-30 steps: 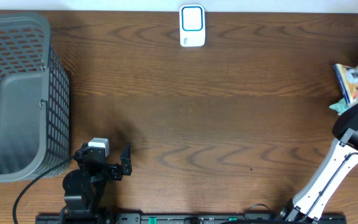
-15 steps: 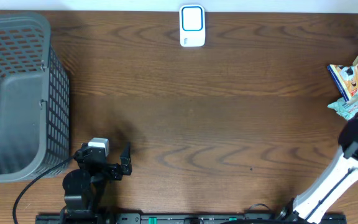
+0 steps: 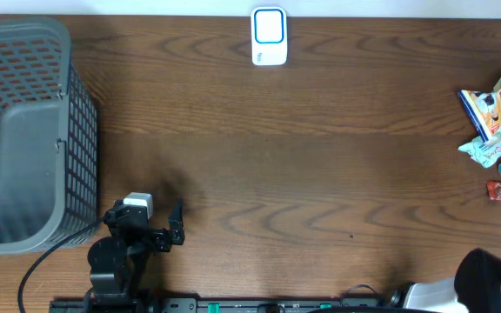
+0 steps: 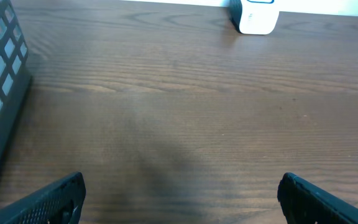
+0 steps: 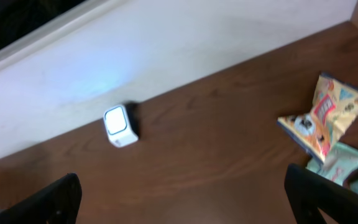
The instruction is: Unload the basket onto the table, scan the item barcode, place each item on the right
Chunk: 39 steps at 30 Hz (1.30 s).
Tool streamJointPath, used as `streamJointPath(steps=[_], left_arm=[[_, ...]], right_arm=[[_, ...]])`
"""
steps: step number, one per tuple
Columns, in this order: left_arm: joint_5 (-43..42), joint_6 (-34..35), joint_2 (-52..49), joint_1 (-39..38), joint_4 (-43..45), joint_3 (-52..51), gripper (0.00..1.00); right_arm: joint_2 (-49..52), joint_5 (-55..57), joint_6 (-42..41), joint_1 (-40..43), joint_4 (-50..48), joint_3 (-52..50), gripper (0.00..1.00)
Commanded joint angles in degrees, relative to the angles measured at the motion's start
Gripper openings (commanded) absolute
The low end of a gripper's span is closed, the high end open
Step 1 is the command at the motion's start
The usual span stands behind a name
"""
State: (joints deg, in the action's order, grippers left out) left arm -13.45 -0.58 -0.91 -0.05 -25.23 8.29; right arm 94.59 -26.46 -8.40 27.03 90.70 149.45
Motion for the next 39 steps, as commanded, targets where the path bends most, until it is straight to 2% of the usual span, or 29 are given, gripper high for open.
streamJointPath(steps=[1,13,19,24,28,32,39], left_arm=[[-0.5,0.2,0.2,0.2,-0.9,-0.8,0.99],[-0.5,0.2,0.2,0.2,-0.9,-0.8,0.99],[-0.5,0.2,0.2,0.2,-0.9,-0.8,0.99],[-0.5,0.2,0.2,0.2,-0.9,-0.8,0.98],[-0.5,0.2,0.2,0.2,-0.9,-0.8,0.99],[-0.5,0.2,0.2,0.2,-0.9,-0.8,0.99],[-0.5,0.2,0.2,0.2,-0.9,-0.8,0.99]], right_arm=[[-3.6,-1.0,-0.5,-0.4,2.0,-0.4,0.99],[-12.2,3.4,2.3,-1.1,5.1,-0.4,0.99],[-17.1,3.4,11.1,-10.1,-3.2,-1.3,0.99],[-22.8,3.5,14.1,-15.6,-9.7,-6.1,0.99],[-29.0,3.5,14.5,-16.5,-16.2,-15.1,0.99],[-36.9,3.1,14.2,-16.6,-24.4,-28.8,0.99],[-54.9,3.1,14.3,-19.8,-43.9,-60.9,0.99]])
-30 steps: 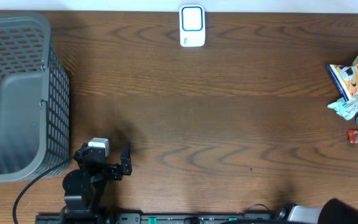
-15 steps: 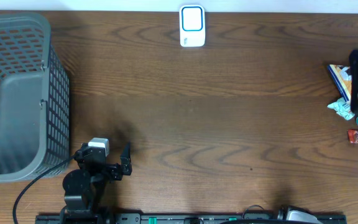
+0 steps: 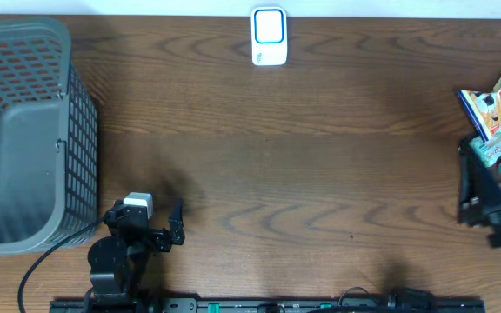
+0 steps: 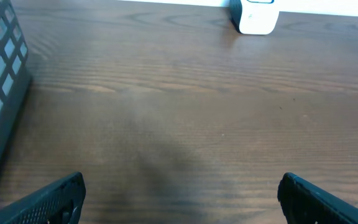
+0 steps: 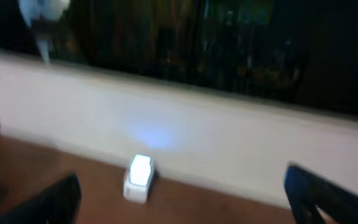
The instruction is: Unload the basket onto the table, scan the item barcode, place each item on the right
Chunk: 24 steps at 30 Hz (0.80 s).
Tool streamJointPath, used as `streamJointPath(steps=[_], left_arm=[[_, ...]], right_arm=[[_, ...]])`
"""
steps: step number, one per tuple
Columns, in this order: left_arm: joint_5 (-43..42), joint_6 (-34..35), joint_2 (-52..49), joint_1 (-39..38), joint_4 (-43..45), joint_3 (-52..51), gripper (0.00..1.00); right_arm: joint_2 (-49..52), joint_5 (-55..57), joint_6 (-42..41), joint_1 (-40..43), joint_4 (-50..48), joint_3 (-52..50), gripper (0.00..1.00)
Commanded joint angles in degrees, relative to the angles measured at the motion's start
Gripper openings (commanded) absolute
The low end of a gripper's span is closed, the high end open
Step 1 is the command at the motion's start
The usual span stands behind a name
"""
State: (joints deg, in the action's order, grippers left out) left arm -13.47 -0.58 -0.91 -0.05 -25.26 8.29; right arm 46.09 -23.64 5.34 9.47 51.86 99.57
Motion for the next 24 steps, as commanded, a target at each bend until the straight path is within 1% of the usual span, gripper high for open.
streamJointPath(steps=[1,6,13,17,21,24], left_arm=[[-0.5,0.2,0.2,0.2,-0.9,-0.8,0.99],[-0.5,0.2,0.2,0.2,-0.9,-0.8,0.99],[-0.5,0.2,0.2,0.2,-0.9,-0.8,0.99],[-0.5,0.2,0.2,0.2,-0.9,-0.8,0.99],[-0.5,0.2,0.2,0.2,-0.9,-0.8,0.99],[-0.5,0.2,0.2,0.2,-0.9,-0.8,0.98]], right_arm=[[-8.5,0.3,0.5,-2.8,-7.5,-14.7,0.99],[-23.9,0.2,0.5,-5.8,-25.9,-40.8,0.99],[-39.1,1.3,0.5,-10.2,-43.1,-65.3,0.99],[-45.4,1.2,0.5,-10.7,-49.5,-75.7,0.99],[-45.5,1.4,0.3,-10.7,-56.6,-83.2,0.99],[-45.8,6.8,-2.4,-10.7,-59.3,-88.6,0.99]])
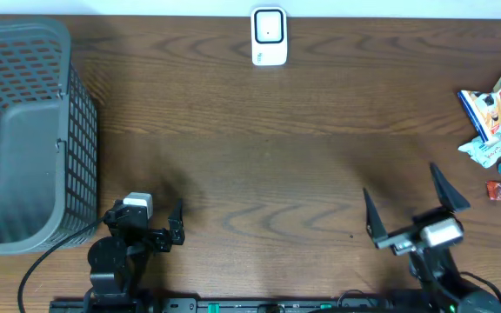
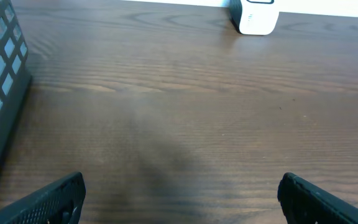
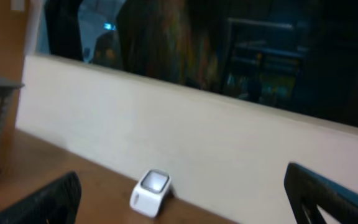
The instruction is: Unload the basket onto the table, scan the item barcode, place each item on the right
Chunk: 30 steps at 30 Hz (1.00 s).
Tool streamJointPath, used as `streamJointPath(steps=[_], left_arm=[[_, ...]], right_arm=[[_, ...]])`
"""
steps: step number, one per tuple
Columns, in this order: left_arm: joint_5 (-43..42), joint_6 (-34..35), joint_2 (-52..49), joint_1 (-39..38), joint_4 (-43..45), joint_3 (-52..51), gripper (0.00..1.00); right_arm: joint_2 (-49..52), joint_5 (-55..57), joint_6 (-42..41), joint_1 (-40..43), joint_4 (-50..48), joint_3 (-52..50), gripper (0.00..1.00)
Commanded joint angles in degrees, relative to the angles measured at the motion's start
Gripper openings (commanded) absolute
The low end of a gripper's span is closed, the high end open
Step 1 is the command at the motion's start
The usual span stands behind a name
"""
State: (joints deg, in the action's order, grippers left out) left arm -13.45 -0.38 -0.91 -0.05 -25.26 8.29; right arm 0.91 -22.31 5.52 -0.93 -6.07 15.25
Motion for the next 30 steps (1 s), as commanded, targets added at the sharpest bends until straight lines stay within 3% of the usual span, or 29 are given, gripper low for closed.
streamJointPath(steps=[1,9,21,30], left_arm=[[-0.5,0.0,0.2,0.2,-0.9,-0.8,0.99],[-0.5,0.0,0.2,0.2,-0.9,-0.8,0.99],[-0.5,0.0,0.2,0.2,-0.9,-0.8,0.99],[-0.5,0.0,0.2,0.2,-0.9,-0.8,0.99]], right_arm=[[-0.6,7.4,-4.2,-0.3,-1.6,-5.8,0.99],[-0.6,9.4,-5.4,-0.2,-5.8,-15.1,0.99],[-0.6,10.0,-5.7,-0.3,8.8,-14.9,0.99],[-0.6,9.9,-5.9,-0.2,9.3,-14.9,0.99]])
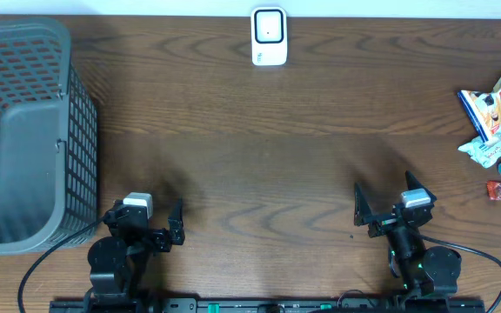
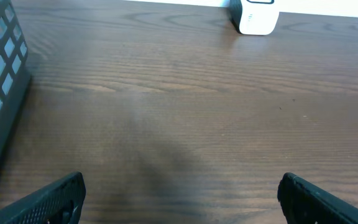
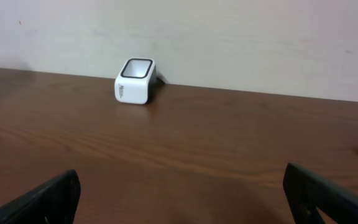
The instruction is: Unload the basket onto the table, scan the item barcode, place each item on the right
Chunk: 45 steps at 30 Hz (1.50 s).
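Observation:
The white scanner (image 1: 269,36) stands at the far middle of the table, its face dark-rimmed; it also shows in the left wrist view (image 2: 253,17) and the right wrist view (image 3: 136,81). Snack packets lie at the right edge: a yellow and blue bag (image 1: 497,98), a teal packet (image 1: 494,149) and a red bar. My left gripper (image 1: 146,216) (image 2: 182,193) sits low at the front left, open and empty. At the front right, far from the packets, my right gripper (image 1: 384,196) (image 3: 182,193) is also open with nothing in it.
A grey wire basket (image 1: 24,130) fills the left end of the table, and its wall shows in the left wrist view. A pale wall (image 3: 229,37) rises behind the scanner. Bare brown wood lies between the grippers and the scanner.
My right arm has sunk lower at the front right, and its camera now looks level across the table at the scanner. The left arm and the packets have not moved.
My right arm was raised at the front right corner, looking down on the scanner and snacks. Then its open gripper was beside the packets at the right edge. Then it was back at the front right, tilted up, and now rests low. It holds nothing. The scanner's rim went from blue to dark.

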Tool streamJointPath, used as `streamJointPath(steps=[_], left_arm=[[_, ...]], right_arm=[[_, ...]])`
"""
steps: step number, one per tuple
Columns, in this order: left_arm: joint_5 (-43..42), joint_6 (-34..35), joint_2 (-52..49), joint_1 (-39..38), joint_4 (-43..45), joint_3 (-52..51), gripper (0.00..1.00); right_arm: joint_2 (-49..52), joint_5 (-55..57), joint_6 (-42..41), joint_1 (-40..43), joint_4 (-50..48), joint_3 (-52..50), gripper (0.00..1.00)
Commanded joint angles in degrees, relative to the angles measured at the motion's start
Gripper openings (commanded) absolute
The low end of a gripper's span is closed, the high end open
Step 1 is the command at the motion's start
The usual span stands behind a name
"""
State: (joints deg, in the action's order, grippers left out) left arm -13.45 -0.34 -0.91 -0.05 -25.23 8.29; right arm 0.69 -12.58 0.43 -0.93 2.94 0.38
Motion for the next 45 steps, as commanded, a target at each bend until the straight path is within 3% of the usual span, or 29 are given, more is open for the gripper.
streamJointPath(steps=[1,16,24,28,32,45], left_arm=[[-0.5,0.0,0.2,0.2,-0.9,-0.8,0.99],[-0.2,0.0,0.5,0.2,-1.0,-0.8,0.99],[1.1,-3.0,0.8,-1.7,18.4,-6.3,0.99],[4.3,-4.6,0.8,-2.7,22.0,-8.1,0.99],[8.0,-4.6,0.8,-2.9,21.7,-8.1,0.99],[8.0,-7.6,0.8,-2.9,21.7,-8.1,0.99]], right_arm=[[-0.4,0.2,-0.8,-0.2,0.3,-0.1,0.99],[-0.4,0.2,-0.8,-0.2,0.3,-0.1,0.99],[-0.4,0.2,-0.8,-0.2,0.3,-0.1,0.99],[-0.4,0.2,-0.8,-0.2,0.3,-0.1,0.99],[-0.4,0.2,-0.8,-0.2,0.3,-0.1,0.99],[-0.4,0.2,-0.8,-0.2,0.3,-0.1,0.99]])
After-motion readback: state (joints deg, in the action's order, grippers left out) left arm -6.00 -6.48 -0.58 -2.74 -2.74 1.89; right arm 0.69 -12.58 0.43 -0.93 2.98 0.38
